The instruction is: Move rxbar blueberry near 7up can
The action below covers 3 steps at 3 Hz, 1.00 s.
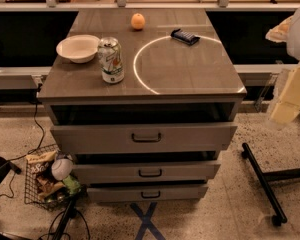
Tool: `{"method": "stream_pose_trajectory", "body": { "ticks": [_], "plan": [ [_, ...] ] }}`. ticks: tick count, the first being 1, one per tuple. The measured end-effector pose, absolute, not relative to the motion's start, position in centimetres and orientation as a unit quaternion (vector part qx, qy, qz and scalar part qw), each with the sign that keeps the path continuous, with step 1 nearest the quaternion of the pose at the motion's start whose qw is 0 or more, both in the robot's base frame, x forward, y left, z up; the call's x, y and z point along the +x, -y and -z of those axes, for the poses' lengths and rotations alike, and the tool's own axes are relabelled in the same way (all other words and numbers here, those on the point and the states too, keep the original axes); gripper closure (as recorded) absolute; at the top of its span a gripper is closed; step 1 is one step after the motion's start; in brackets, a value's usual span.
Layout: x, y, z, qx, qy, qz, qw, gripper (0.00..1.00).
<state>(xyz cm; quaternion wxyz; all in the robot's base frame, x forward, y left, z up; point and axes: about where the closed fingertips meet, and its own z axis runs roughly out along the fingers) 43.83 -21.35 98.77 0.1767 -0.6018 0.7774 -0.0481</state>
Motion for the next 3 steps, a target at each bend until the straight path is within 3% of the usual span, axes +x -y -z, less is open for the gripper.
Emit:
{"method": "stream_pose_trajectory", "body": {
  "ticks": [2,3],
  "plan": [
    [45.9,21.5,-98.8,-0.585,-0.784,0.042,0.203,0.0],
    [52.2,22.8,-98.6,-0.536,-0.792,0.015,0.294,0.0]
  ]
}}
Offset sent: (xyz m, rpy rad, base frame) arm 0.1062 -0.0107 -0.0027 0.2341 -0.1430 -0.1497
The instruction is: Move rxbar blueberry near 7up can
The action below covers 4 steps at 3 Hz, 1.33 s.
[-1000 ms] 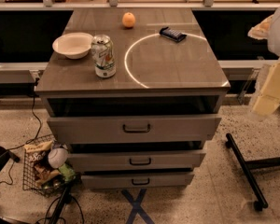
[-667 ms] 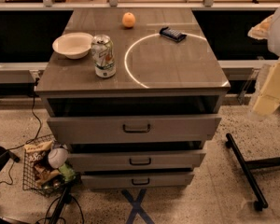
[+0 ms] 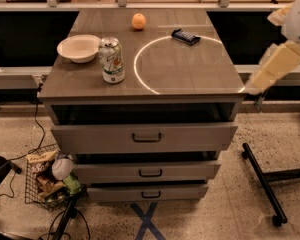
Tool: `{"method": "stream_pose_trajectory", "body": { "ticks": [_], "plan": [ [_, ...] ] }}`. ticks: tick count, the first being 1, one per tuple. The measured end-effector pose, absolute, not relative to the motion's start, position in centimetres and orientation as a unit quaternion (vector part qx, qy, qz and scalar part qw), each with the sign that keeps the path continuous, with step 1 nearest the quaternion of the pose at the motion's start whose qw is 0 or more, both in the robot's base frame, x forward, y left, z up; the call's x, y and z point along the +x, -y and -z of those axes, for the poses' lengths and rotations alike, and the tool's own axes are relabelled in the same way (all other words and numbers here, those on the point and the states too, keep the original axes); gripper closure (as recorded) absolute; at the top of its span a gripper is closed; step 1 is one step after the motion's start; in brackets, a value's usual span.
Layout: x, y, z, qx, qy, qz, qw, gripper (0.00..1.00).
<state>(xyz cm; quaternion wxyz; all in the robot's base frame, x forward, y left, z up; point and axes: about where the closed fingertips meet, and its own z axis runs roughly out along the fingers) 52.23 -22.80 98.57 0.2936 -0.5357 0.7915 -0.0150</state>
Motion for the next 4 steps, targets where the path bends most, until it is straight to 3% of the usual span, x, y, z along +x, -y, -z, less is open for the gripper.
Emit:
{"method": "stream_pose_trajectory", "body": {
  "ticks": [2,4],
  "plan": [
    [64.5,22.6,-99.2,-0.438,-0.745,-0.046,0.502,0.0],
    [67.3,22.4,-98.8,-0.407,-0.735,-0.056,0.54,0.0]
  ]
}}
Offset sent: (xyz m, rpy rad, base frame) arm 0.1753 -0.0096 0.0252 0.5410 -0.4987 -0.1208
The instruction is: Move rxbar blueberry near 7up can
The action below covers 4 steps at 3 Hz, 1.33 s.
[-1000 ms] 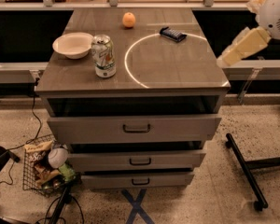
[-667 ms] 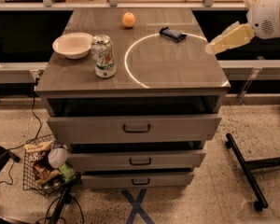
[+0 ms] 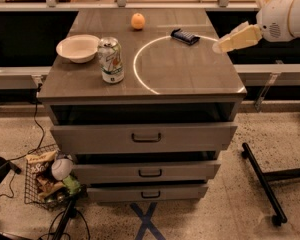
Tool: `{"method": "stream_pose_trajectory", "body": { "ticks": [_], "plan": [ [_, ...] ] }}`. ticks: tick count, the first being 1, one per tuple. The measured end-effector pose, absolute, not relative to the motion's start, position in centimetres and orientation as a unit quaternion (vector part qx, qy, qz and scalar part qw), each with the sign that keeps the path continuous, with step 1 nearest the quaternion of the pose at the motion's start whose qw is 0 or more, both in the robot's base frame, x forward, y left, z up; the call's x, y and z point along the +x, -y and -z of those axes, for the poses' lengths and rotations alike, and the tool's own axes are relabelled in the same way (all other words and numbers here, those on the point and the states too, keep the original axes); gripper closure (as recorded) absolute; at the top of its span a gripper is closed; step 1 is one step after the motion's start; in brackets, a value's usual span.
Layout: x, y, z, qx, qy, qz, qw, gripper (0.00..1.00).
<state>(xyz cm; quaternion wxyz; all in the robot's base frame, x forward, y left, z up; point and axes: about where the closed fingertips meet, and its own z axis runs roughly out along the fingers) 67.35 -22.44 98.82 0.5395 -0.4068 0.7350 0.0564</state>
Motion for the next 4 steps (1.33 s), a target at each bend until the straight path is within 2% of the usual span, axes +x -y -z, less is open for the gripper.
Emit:
{"method": "stream_pose_trajectory", "body": {
  "ticks": [1,3,4],
  "plan": [
    [69.7,22.5,-98.0,-0.386,-0.74,-0.054,0.548,0.0],
    [80.0,22.4,-95.8,-0.323,-0.728,-0.052,0.602,0.0],
    [83.5,22.6,-94.3,-0.299,-0.723,-0.076,0.618,0.0]
  ]
}}
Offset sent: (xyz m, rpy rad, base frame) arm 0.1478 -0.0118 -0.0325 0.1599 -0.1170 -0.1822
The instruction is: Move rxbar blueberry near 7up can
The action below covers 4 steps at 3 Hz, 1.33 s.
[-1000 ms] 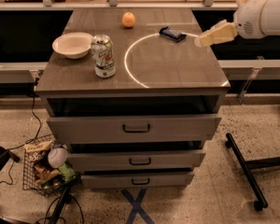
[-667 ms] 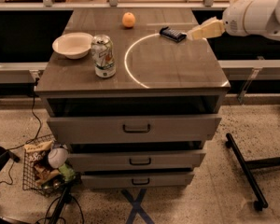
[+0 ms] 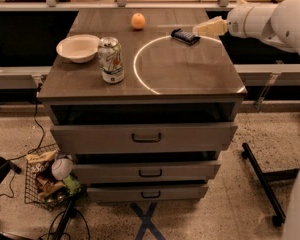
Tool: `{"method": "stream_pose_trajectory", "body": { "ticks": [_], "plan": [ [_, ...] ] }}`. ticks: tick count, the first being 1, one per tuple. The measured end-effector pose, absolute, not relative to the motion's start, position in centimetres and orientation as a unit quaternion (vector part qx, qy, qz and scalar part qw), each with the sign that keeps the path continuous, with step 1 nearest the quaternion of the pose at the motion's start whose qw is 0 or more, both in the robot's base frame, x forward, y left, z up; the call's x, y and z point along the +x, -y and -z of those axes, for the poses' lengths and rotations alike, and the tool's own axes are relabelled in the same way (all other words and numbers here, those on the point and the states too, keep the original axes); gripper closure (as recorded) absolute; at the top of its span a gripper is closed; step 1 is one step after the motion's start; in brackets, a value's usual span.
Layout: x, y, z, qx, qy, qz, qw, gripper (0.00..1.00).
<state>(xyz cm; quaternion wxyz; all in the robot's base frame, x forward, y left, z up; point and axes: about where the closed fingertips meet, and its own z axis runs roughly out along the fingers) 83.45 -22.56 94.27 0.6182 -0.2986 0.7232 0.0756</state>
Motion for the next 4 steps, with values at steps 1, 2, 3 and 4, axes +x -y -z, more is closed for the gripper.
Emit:
{"method": "stream_pose_trajectory", "body": {
  "ticks": [1,2,3,4],
  "plan": [
    [86.0,22.7,-92.6,-0.279,-0.721,-0.1,0.627,0.0],
    [87.8,22.8,-90.9,-0.266,-0.72,-0.127,0.628,0.0],
    [89.0,22.8,-89.7,-0.264,-0.722,-0.149,0.622,0.0],
    [89.8,22.3,-88.8,-0.27,-0.725,-0.167,0.612,0.0]
  ]
}}
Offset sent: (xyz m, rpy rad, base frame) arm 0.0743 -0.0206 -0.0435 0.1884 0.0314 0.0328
